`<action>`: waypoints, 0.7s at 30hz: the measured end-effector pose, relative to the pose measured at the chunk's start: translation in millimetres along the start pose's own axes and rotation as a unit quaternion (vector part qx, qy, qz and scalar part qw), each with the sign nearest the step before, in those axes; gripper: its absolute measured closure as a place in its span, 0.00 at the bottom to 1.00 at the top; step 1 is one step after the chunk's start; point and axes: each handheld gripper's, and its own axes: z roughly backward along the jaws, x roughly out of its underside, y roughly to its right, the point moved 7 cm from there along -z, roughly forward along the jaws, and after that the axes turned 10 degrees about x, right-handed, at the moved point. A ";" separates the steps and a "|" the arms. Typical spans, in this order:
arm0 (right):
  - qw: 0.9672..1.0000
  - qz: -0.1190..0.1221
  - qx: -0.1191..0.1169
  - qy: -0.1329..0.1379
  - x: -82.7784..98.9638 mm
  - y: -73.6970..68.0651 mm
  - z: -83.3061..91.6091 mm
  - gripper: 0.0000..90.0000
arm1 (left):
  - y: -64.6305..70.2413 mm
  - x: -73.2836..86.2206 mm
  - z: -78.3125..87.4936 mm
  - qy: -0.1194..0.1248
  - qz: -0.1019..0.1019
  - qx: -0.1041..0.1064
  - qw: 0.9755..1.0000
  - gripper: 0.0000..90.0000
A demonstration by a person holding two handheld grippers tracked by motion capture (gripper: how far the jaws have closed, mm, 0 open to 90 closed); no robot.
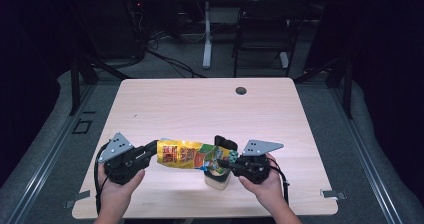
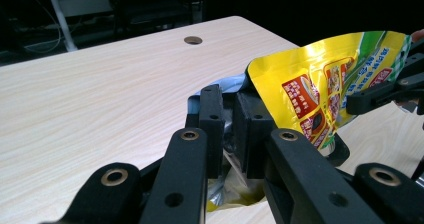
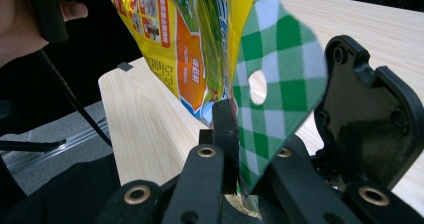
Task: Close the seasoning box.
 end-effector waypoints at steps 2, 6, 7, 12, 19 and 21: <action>1.000 -0.001 0.000 0.003 -1.3 -0.4 -0.8 1.00 | -0.7 1.3 0.2 -0.002 0.001 -0.001 1.000 0.92; 1.000 0.003 0.002 0.004 -4.5 -1.2 -2.3 1.00 | -3.2 3.7 2.0 -0.005 0.003 -0.004 1.000 0.92; 1.000 0.005 0.002 0.005 -5.8 -1.8 -2.7 1.00 | -3.5 3.7 2.3 -0.003 0.003 -0.004 1.000 0.92; 1.000 0.010 0.007 0.012 -11.3 -2.6 -2.2 1.00 | -4.2 2.7 5.2 0.002 0.001 -0.005 1.000 0.92; 0.999 0.013 0.007 0.028 -23.3 -8.5 0.8 1.00 | -6.0 3.4 9.3 0.013 0.002 -0.010 1.000 0.92; 0.999 0.019 0.006 0.029 -27.0 -10.2 2.3 1.00 | -6.8 4.4 10.1 0.012 0.005 -0.010 1.000 0.92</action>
